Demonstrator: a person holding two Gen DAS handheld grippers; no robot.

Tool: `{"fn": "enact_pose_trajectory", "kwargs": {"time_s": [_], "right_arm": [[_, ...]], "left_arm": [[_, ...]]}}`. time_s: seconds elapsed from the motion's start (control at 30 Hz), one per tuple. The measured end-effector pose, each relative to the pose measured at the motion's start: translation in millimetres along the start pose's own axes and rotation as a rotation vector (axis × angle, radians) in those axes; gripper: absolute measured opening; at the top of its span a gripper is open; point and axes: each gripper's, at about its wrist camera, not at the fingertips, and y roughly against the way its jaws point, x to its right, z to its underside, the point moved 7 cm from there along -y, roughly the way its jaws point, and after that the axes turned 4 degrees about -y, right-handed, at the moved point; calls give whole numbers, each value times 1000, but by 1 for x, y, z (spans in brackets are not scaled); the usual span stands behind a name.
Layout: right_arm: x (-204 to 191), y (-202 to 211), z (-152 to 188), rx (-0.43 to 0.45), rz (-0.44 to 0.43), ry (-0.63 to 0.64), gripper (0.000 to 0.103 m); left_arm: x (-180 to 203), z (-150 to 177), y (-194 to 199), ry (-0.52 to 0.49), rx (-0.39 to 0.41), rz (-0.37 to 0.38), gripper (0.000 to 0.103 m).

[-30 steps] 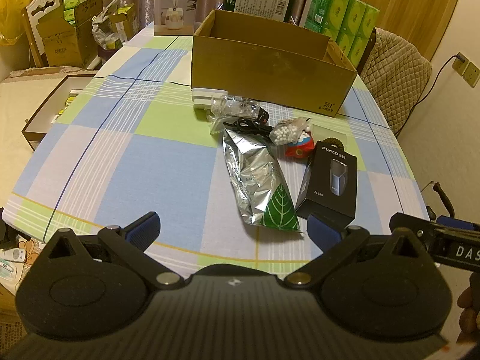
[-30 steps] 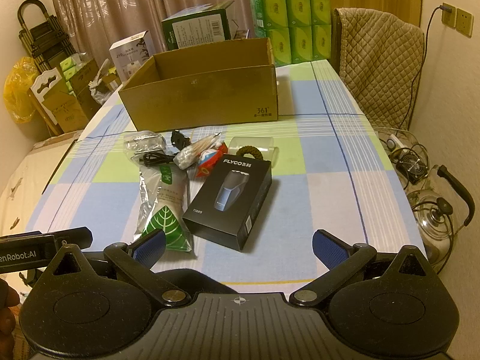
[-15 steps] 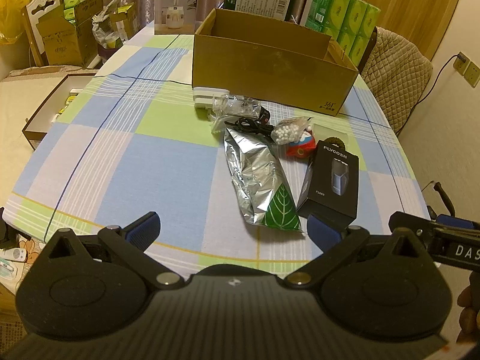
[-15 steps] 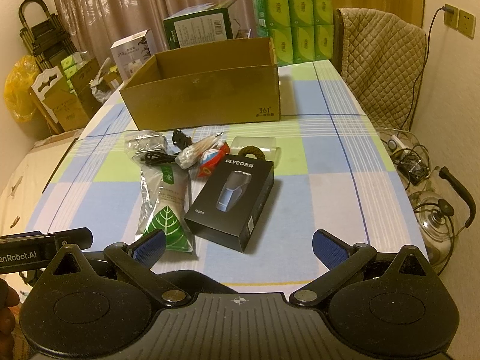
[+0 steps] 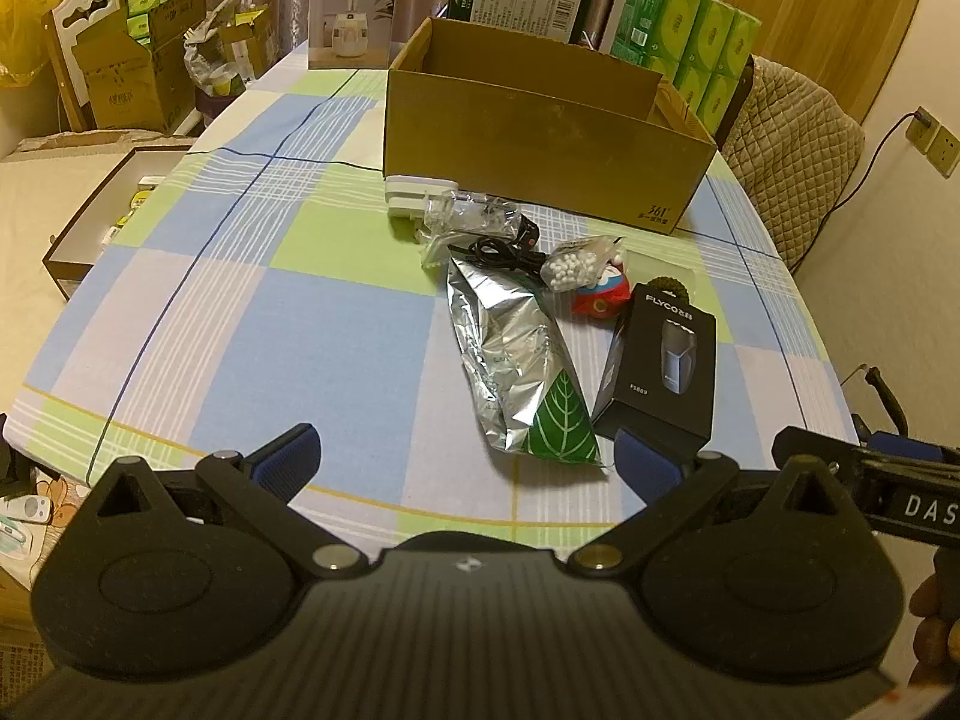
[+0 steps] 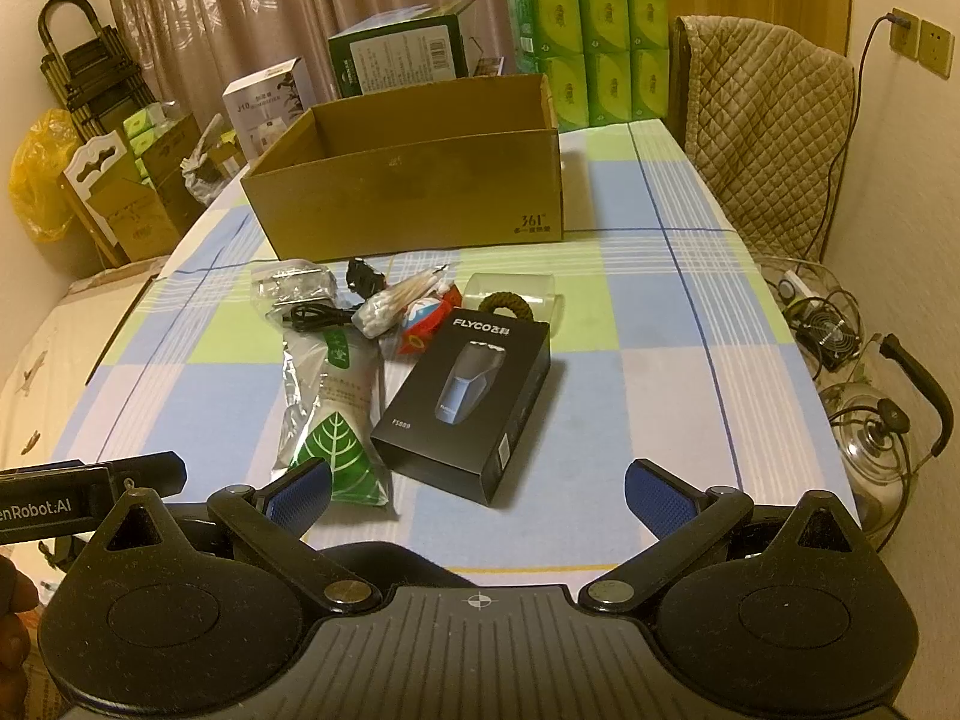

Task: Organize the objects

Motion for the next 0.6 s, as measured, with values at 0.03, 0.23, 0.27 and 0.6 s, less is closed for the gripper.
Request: {"fn": "enact_pose_trajectory", "kwargs": {"time_s": [0.03,0.23,0.27,0.6], "right_arm": [[1,0,0,0,0,1,101],[1,-1,0,-1,-2,-3,101],[1,-1,0,-1,-2,-3,101],[6,-10,-4,-12,1,-12,101]], "left_arm": [[0,0,0,0,0,0,102],[-1,-1,-1,3,-8,6,102],[-1,-1,-2,7,-13,16,102],[-8,-11,-14,-8,-24,7,102]]}}
